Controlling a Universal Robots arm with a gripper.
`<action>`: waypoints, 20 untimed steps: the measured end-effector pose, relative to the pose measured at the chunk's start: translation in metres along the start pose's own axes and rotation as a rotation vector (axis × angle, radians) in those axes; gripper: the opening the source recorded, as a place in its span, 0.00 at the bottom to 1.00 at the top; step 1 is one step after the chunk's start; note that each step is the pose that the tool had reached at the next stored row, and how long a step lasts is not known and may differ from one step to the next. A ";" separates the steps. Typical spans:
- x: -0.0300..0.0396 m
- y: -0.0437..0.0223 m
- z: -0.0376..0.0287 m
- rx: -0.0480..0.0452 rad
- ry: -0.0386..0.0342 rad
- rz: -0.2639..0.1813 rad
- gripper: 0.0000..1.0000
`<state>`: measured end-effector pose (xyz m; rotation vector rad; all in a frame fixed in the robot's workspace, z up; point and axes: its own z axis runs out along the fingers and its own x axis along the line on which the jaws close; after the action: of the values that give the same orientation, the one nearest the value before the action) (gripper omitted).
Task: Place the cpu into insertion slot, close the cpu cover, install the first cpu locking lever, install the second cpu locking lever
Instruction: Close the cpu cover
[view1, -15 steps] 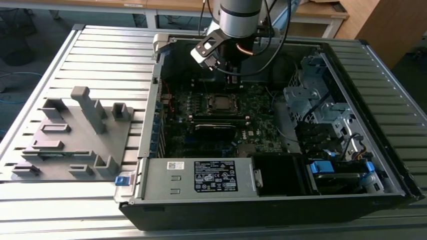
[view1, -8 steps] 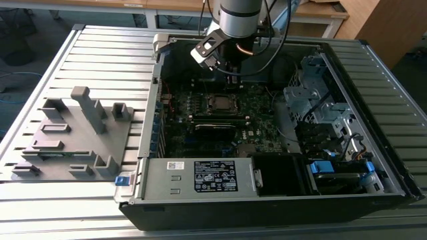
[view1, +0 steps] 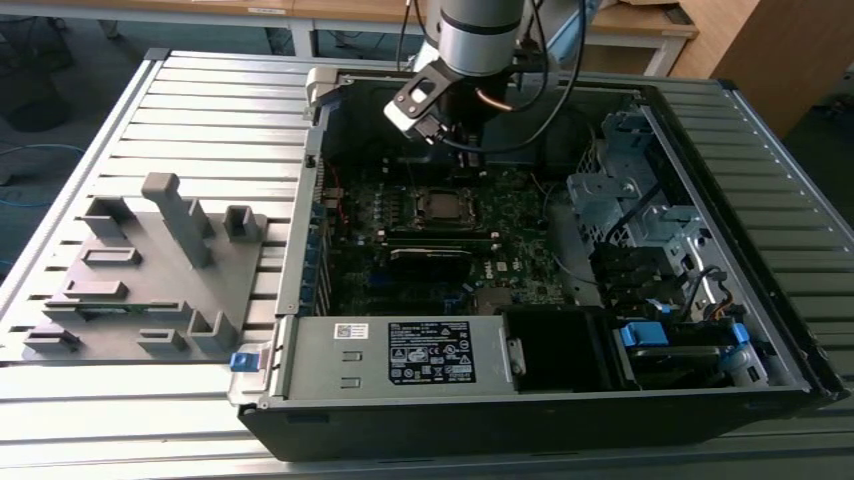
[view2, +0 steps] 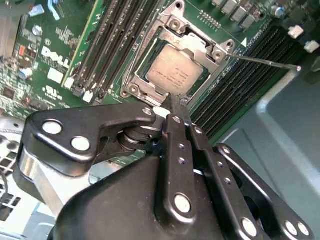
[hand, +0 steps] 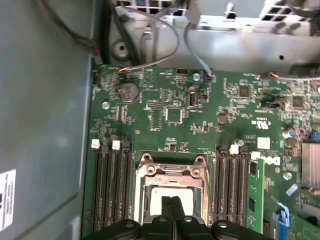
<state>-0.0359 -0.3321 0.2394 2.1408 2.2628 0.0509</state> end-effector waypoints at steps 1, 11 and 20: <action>0.0000 0.0000 0.0000 0.0000 0.0007 -0.016 0.10; 0.0000 0.0000 0.0001 0.0003 0.0042 -0.100 0.10; 0.0000 0.0000 0.0002 0.0006 0.0074 -0.177 0.10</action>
<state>-0.0359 -0.3321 0.2393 1.9341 2.4456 0.0544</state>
